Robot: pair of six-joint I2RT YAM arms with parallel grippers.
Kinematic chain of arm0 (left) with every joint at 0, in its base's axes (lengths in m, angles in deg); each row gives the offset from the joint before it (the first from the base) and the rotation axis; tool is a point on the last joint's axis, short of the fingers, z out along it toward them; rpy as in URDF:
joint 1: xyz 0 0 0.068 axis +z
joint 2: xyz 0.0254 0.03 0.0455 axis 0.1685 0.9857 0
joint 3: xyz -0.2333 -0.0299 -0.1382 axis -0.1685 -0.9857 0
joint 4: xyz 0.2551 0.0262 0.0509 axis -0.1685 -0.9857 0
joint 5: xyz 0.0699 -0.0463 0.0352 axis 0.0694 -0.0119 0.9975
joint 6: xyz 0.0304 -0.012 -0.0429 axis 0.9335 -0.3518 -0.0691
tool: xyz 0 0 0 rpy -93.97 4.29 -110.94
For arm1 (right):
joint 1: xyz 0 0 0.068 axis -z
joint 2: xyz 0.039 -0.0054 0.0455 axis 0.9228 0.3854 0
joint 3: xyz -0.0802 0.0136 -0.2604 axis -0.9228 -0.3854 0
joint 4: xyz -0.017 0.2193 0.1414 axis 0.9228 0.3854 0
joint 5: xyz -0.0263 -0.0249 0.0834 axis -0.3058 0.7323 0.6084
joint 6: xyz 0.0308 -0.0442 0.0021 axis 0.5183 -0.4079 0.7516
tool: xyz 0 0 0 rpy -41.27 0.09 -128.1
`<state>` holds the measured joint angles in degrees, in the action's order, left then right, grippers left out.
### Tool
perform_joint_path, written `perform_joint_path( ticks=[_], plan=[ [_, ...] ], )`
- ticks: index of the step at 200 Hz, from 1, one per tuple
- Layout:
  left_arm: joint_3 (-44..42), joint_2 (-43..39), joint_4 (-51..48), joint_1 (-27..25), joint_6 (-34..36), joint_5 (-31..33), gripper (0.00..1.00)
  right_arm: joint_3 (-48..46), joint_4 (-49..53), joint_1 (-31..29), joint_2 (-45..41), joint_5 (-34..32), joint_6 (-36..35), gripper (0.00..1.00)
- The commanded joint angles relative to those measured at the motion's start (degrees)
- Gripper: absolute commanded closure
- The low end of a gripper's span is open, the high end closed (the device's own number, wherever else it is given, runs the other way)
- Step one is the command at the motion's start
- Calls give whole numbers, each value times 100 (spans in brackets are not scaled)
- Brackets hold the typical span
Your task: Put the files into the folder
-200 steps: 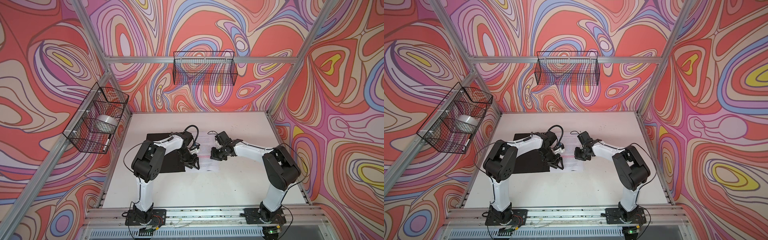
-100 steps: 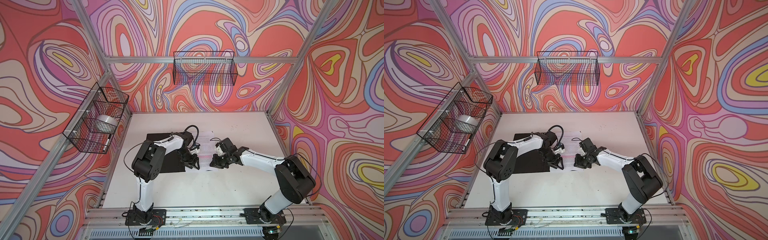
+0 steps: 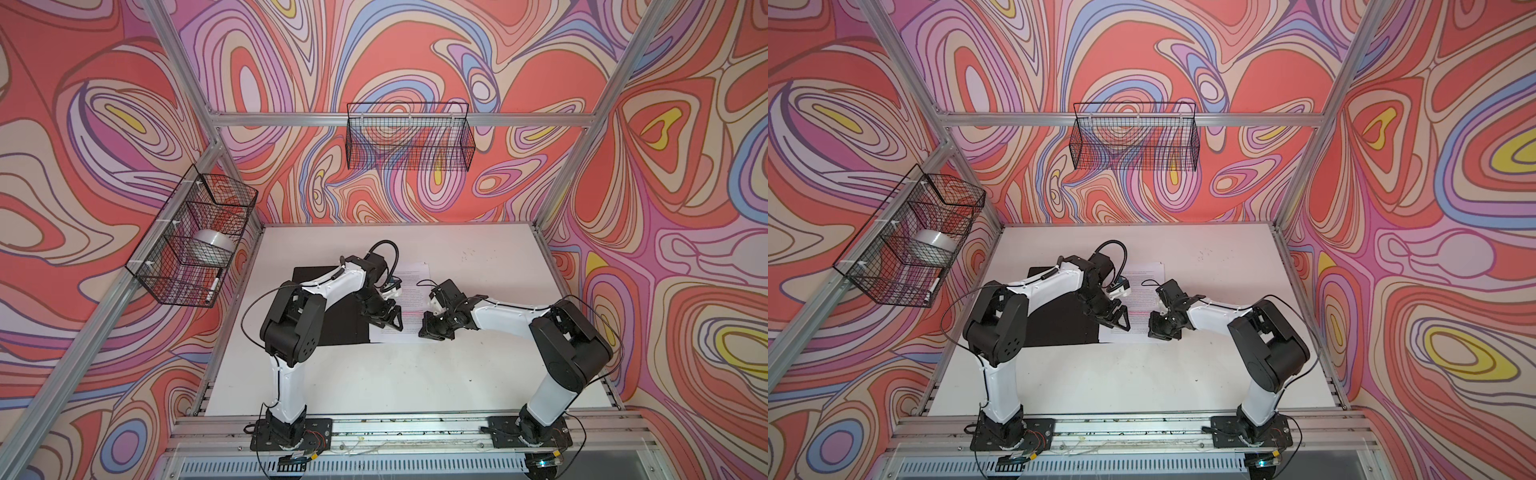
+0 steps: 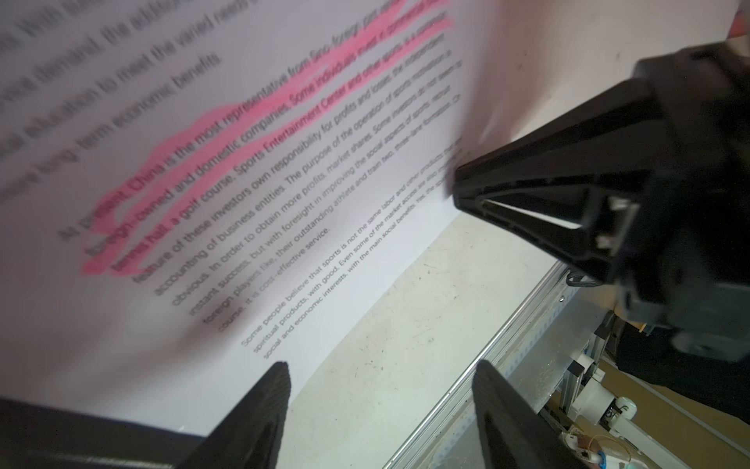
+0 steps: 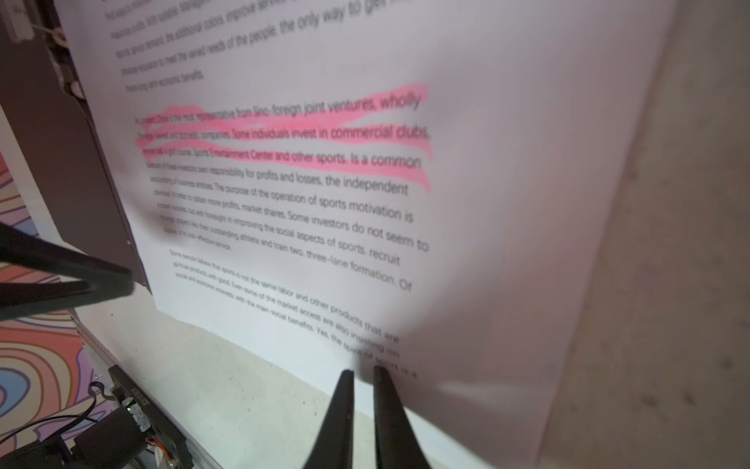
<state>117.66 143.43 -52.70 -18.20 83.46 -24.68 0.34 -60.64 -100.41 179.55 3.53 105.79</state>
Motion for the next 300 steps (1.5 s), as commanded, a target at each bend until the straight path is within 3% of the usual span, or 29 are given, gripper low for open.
perform_joint_path(
  ticks=[1, 39, 83, 127, 162, 250, 300],
  plan=[
    [379, -504, -282, 309, -41, 3, 21, 6, 158, -14, 122, -240, -16, 88],
    [163, -728, 390, 1020, -625, 537, 15, 228, 222, -16, 48, -231, -98, 87],
    [15, -174, 838, 1361, -678, 922, 12, 850, 628, -14, -200, -390, -198, 81],
    [62, 241, 1127, 1366, -862, 867, 11, 1422, 1207, 32, -269, -932, -297, 79],
    [158, 526, 1169, 1366, -872, 696, 11, 1353, 1199, 372, -372, -1187, -138, 78],
    [226, 818, 1209, 1349, -951, 123, 11, 1239, 782, 1160, -45, -835, -132, 71],
    [182, 811, 1235, 1228, -951, -22, 11, 1252, 513, 1416, 357, -648, -286, 72]
  ],
)
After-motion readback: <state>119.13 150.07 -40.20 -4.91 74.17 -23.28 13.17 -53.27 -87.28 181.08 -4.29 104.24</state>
